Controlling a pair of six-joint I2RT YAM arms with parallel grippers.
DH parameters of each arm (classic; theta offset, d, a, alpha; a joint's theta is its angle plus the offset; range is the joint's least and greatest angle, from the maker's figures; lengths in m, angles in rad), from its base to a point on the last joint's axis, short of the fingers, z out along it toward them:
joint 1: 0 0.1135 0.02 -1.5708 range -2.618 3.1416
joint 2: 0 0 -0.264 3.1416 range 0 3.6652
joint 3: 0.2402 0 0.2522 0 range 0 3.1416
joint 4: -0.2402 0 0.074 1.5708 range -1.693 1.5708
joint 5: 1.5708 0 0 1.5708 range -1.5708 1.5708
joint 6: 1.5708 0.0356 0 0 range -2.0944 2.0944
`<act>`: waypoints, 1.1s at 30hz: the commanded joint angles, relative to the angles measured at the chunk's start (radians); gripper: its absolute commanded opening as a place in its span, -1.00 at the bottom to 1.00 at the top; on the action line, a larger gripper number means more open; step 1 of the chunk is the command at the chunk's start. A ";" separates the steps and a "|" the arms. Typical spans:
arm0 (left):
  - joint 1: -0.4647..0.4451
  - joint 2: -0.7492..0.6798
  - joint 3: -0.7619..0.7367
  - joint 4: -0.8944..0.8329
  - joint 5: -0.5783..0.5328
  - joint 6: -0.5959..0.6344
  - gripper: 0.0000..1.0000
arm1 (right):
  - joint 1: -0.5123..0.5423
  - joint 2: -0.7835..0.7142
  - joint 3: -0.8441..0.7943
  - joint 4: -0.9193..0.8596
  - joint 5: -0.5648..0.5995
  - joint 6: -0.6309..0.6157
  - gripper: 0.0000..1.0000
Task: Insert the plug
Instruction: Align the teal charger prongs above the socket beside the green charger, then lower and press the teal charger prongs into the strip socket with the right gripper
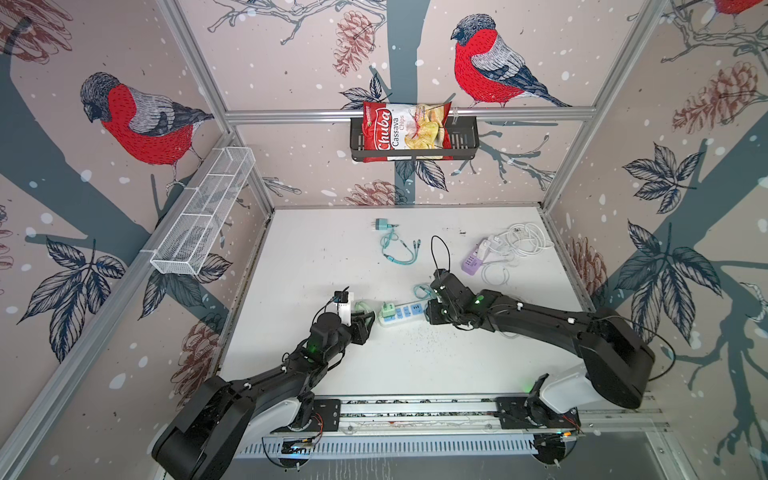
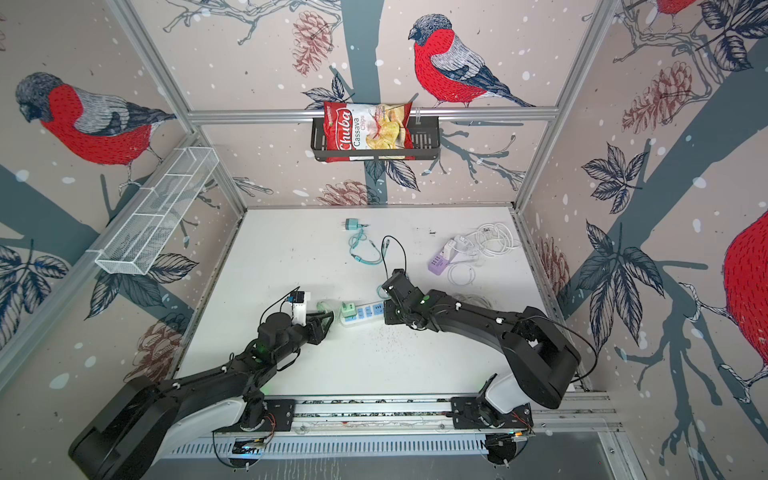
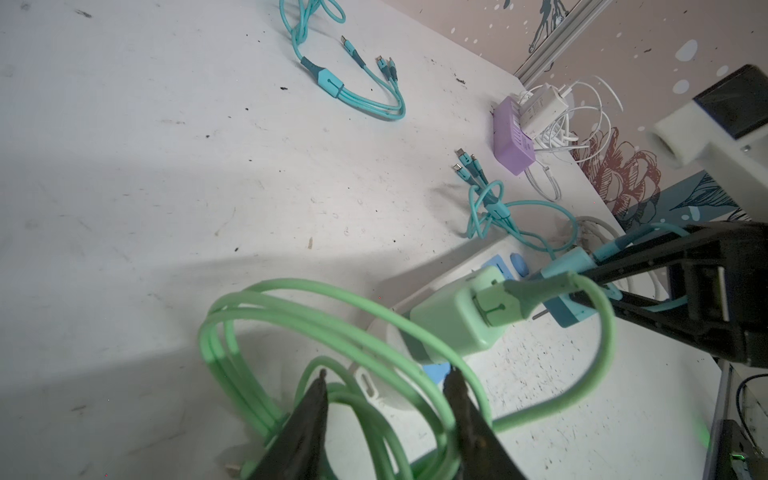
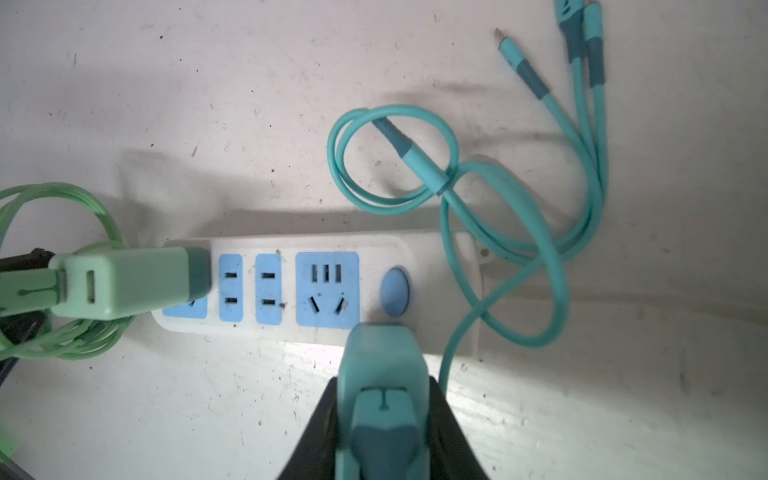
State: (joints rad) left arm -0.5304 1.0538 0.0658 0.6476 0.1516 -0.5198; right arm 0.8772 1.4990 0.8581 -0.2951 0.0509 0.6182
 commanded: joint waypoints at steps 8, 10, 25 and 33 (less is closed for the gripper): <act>-0.002 -0.054 0.011 -0.016 -0.027 0.017 -0.12 | 0.107 -0.011 0.113 -0.168 0.075 0.021 -0.81; -0.003 -0.088 0.009 -0.038 -0.036 0.023 -0.12 | 0.109 -0.003 0.131 -0.164 0.083 0.025 -0.81; -0.003 -0.278 -0.019 -0.172 -0.174 0.038 -0.06 | 0.181 0.211 0.353 -0.204 0.194 0.048 -0.82; -0.002 -0.307 -0.029 -0.172 -0.208 0.031 -0.05 | 0.198 0.268 0.417 -0.234 0.211 0.054 -0.81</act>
State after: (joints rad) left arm -0.5323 0.7540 0.0330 0.4812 -0.0303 -0.4908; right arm 1.0702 1.7580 1.2606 -0.5037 0.2314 0.6575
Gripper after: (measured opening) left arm 0.471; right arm 0.284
